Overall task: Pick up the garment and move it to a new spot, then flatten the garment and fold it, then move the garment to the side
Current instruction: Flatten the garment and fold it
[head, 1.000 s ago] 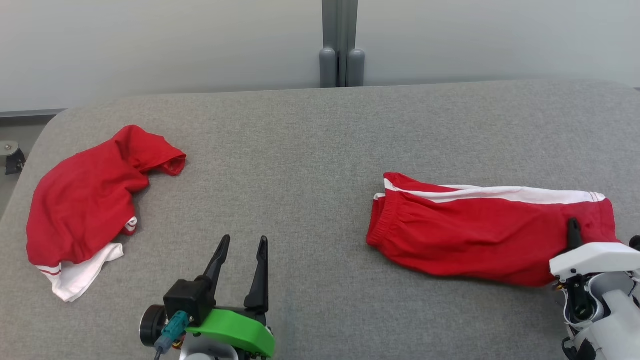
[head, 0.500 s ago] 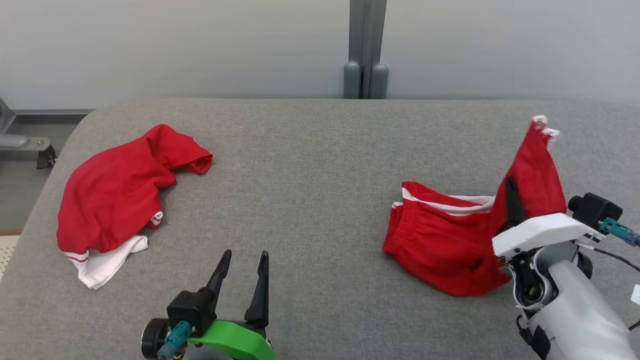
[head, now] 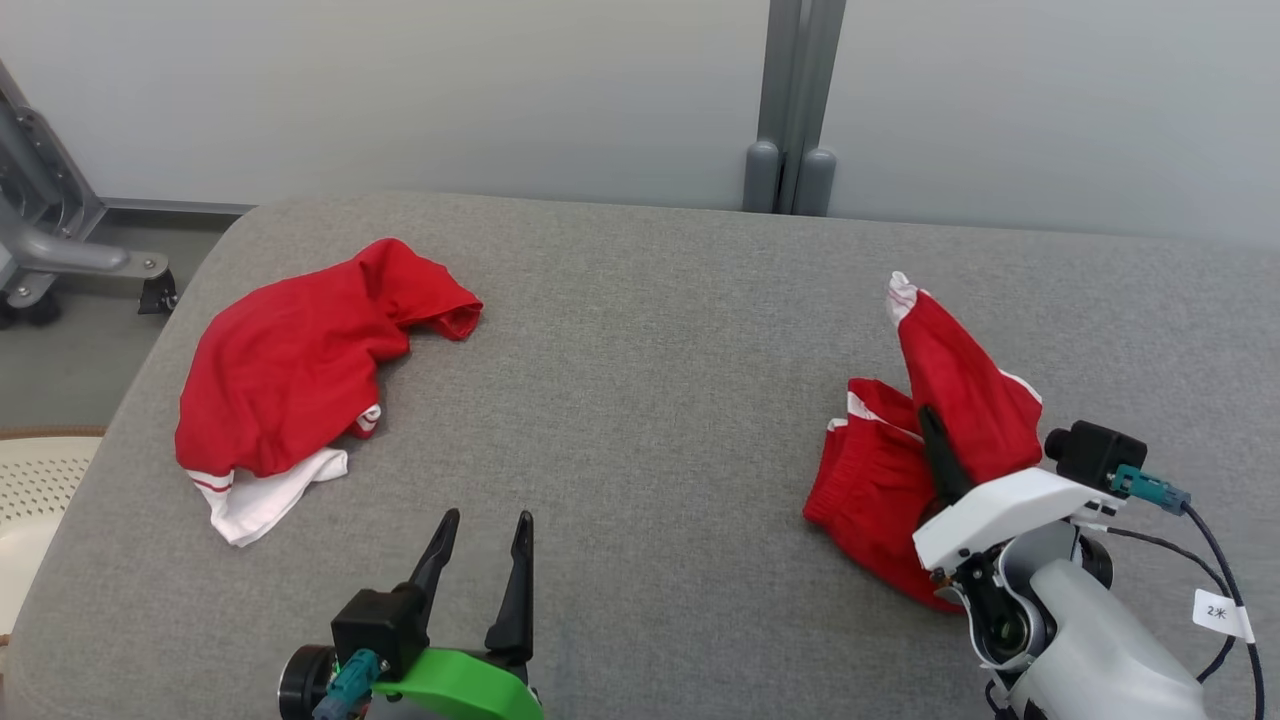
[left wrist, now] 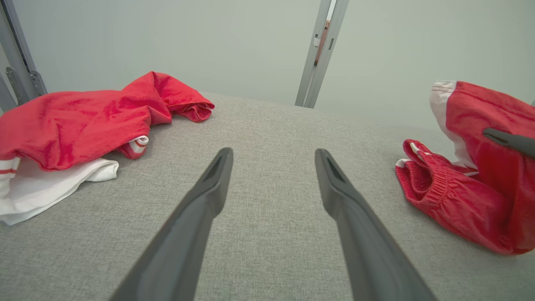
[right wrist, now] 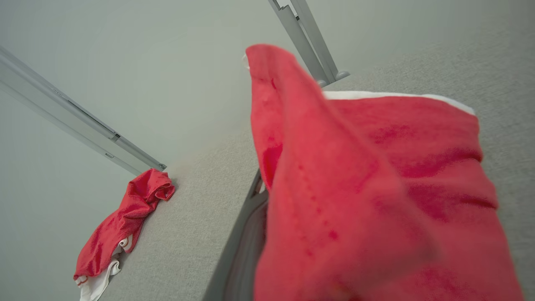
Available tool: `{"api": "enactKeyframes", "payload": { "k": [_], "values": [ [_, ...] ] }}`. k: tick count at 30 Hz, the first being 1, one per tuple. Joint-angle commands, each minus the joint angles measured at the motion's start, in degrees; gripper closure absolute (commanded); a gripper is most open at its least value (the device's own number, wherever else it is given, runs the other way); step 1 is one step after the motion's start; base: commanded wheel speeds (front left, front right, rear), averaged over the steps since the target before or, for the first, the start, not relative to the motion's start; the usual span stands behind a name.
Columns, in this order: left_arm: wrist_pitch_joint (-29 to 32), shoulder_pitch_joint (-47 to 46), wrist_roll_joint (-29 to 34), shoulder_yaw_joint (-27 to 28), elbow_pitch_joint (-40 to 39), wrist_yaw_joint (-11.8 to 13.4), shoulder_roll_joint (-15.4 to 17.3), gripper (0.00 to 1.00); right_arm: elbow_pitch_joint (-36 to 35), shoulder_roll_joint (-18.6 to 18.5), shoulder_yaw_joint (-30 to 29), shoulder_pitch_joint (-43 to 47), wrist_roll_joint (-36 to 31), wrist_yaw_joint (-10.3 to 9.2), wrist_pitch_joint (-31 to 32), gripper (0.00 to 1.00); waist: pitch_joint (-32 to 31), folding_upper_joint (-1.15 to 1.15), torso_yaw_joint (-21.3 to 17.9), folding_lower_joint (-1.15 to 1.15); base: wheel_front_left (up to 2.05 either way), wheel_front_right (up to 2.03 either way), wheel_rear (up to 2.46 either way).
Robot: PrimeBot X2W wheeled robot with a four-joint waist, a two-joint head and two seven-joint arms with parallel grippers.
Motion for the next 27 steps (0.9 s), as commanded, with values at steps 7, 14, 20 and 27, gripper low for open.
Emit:
{"api": "enactKeyframes", "payload": {
  "k": [7,14,20,27],
  "values": [
    [0.0,0.9,0.3,0.8,0.2,0.0,0.2,0.0,2.9,0.7,3.8,0.0,1.6,0.0,0.1,0.0,0.1,0.0,1.1,0.0,0.0,0.0,0.0],
    [0.0,0.9,-0.3,1.0,0.3,0.3,0.2,0.0,3.1,2.1,9.3,0.1,3.0,0.0,1.1,0.0,0.0,0.0,0.7,0.0,0.0,0.0,0.0],
    [0.0,1.0,-0.8,1.3,0.0,0.8,0.2,0.0,1.9,3.1,14.6,0.9,6.1,0.0,6.4,0.0,-0.4,0.0,-1.2,0.0,0.0,0.0,0.0],
    [0.0,0.4,-1.0,2.1,-1.2,0.7,0.2,0.0,-3.1,-0.1,16.9,-0.3,7.6,0.0,4.6,0.0,-0.8,0.0,-5.4,0.0,0.0,0.0,0.0]
  ]
}}
